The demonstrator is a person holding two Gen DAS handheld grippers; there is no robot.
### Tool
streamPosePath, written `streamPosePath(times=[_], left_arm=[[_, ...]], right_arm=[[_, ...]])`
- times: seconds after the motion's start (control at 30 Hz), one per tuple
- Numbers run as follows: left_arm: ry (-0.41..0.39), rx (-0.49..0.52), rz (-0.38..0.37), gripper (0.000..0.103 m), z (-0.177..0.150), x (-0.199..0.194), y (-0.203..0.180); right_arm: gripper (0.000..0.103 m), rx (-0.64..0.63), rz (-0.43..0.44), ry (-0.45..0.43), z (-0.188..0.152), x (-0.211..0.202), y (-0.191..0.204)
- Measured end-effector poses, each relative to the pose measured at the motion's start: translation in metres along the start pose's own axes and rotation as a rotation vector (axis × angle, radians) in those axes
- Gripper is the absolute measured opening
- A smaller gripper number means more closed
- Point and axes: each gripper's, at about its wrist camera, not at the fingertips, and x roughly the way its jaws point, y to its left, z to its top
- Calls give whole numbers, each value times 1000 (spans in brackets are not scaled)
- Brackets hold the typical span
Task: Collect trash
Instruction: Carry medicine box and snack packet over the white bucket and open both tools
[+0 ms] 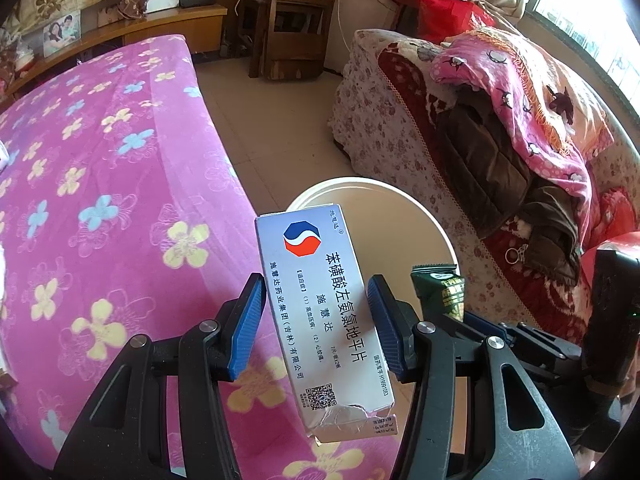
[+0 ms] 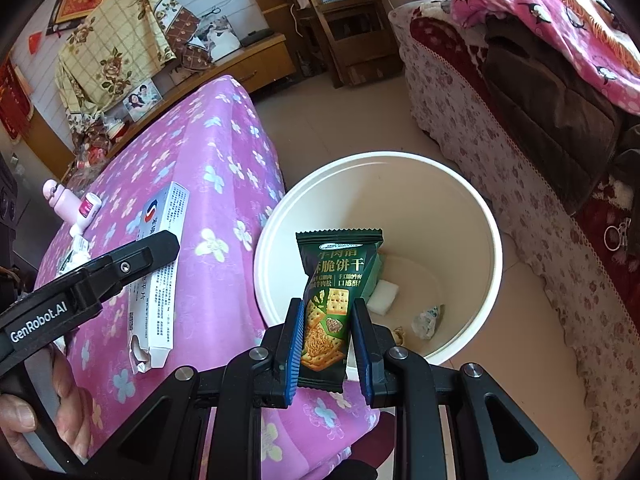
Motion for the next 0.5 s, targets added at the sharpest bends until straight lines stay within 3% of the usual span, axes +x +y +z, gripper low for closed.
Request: streamPosePath(times=[0.1, 0.17, 0.2, 0.23, 0.33, 0.5], left_arm=[[-3, -10, -12, 52, 2, 3, -1], [-15, -27, -34, 52, 2, 2, 0], [-22, -38, -42, 52, 2, 2, 1], [-27, -45, -46, 53, 2, 1, 2], [-32, -62, -51, 62, 3, 0, 5], [-32, -82, -49, 63, 2, -3, 10]], right_arm=[[22, 4, -18, -5, 3, 4, -2], [35, 7, -37, -7, 5, 6, -3], [50, 8, -53, -7, 6, 7, -3], [53, 9, -64, -12, 6, 7, -3], [53, 17, -76, -17, 5, 7, -6], [53, 41, -66, -3, 3, 7, -10]])
